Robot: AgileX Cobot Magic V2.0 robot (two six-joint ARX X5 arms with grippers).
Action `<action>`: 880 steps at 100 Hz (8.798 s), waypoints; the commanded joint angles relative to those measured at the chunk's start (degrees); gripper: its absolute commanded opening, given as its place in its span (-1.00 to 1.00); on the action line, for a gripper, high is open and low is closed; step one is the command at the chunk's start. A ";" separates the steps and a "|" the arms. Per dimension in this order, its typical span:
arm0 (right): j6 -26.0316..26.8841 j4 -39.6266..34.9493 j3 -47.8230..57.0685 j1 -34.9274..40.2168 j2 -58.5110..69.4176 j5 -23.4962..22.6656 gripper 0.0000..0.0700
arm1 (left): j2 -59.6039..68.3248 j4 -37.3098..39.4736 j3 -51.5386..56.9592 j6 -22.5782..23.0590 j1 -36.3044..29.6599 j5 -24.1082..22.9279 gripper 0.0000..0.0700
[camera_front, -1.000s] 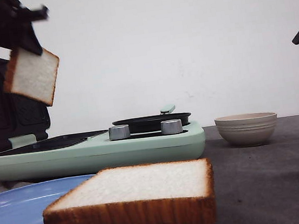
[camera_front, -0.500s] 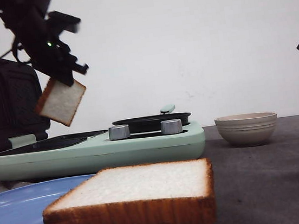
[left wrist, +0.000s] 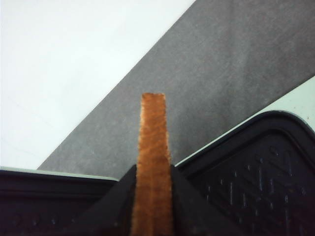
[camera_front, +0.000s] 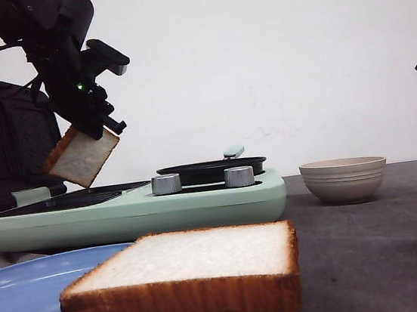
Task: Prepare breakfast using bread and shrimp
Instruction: 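Lift the bread slice with the left gripper toward the sandwich press, then lay the slice on the farther press plate and open the left gripper, then lower the right gripper to the blue plate and grasp the other slice, then lift the slice with the right gripper over to the sandwich press, then lower the slice onto the nearer press plate with the right gripper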
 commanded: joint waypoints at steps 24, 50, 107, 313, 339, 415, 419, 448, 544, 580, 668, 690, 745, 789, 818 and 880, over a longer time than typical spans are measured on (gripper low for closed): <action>-3.15 -1.68 0.92 0.07 0.24 0.02 -0.13 | 1.14 -1.70 1.42 -0.04 -0.26 0.20 -0.99; -3.17 -1.70 0.92 0.07 0.24 0.02 -0.13 | 1.14 -4.55 1.42 -2.82 -0.26 5.90 -0.96; -3.32 -1.68 0.92 0.07 0.24 0.07 -0.13 | 1.14 -5.79 1.42 -11.39 -0.24 13.03 -0.08; 5.31 6.69 -5.20 14.47 6.32 3.76 0.04 | -62.86 -19.58 -27.89 -39.01 3.02 20.65 -0.09; 8.48 15.85 -5.49 22.71 15.96 4.31 0.04 | -69.94 -21.53 -32.59 -40.35 3.02 20.61 -0.09; 20.94 45.59 -5.49 38.60 38.95 1.31 0.03 | -72.28 -25.31 -32.81 -40.50 3.02 20.63 -0.09; 20.92 45.62 -5.49 38.86 38.97 1.38 0.03 | -72.28 -25.29 -32.81 -40.50 3.02 20.63 -0.09; 20.63 45.62 -5.49 39.41 38.99 3.30 -0.59 | -72.28 -25.29 -32.81 -40.54 3.02 20.63 -0.09; 32.72 64.63 1.33 39.28 38.84 2.54 -1.00 | -72.28 -25.14 -32.81 -40.48 3.02 20.61 -0.09; 17.75 39.12 22.62 37.16 42.16 6.86 -1.00 | -72.28 -24.06 -32.81 -40.50 3.02 20.63 -0.09; 15.54 28.44 65.24 36.48 80.35 1.14 -1.00 | -72.54 -22.47 -32.81 -41.59 3.02 20.59 -0.09; 16.22 26.23 69.90 37.20 83.73 1.68 -1.00 | -72.52 -22.47 -32.81 -41.59 3.02 20.59 -0.09; 16.15 22.80 70.07 38.56 83.84 6.78 -1.00 | -72.52 -22.45 -32.81 -41.59 3.02 20.61 -0.09; 16.33 21.59 70.10 39.43 84.72 9.44 -1.00 | -72.52 -22.40 -32.81 -41.57 3.02 20.61 -0.09; 16.44 21.49 70.10 39.67 84.74 11.80 -1.00 | -72.52 -22.27 -32.81 -41.57 3.02 20.61 -0.09; 16.33 19.43 70.10 40.37 86.53 14.95 -1.00 | -72.48 -22.03 -32.81 -41.59 3.02 20.61 -0.09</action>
